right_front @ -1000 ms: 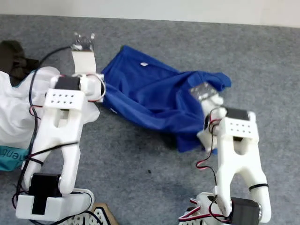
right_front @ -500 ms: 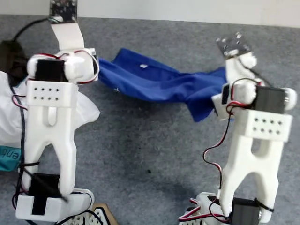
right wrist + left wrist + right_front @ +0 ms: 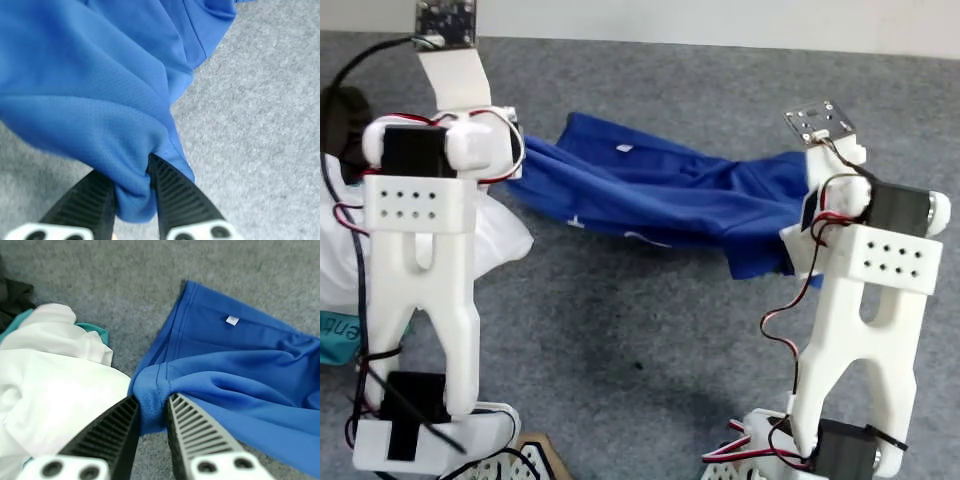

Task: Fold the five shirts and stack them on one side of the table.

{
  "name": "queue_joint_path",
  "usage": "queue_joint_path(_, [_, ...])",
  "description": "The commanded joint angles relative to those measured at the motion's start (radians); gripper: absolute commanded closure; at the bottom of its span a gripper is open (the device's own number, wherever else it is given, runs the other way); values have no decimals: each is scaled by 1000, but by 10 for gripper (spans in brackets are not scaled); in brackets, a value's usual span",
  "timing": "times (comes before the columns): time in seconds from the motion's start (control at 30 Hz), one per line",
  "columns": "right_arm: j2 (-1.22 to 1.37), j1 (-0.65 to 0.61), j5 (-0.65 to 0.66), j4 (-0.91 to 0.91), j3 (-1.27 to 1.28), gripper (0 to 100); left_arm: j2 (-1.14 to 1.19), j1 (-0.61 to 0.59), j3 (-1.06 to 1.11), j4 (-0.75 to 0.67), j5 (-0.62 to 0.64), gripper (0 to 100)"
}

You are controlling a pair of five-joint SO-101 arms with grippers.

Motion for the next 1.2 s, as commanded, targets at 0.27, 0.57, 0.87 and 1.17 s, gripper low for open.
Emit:
queue_joint_path(0.27, [-8, 18, 34, 10, -102, 991, -44, -21, -71, 17, 8, 930])
queue_joint_path(0.57, [-8, 38, -26, -10, -321, 991, -42, -25, -251, 52, 9, 931])
queue_joint_path(0.87, [-117, 24, -23, -31, -466, 991, -44, -25, -487, 109, 9, 931])
queue_joint_path(1.17, [-213, 101, -26, -101, -769, 991, -44, -54, -727, 112, 11, 933])
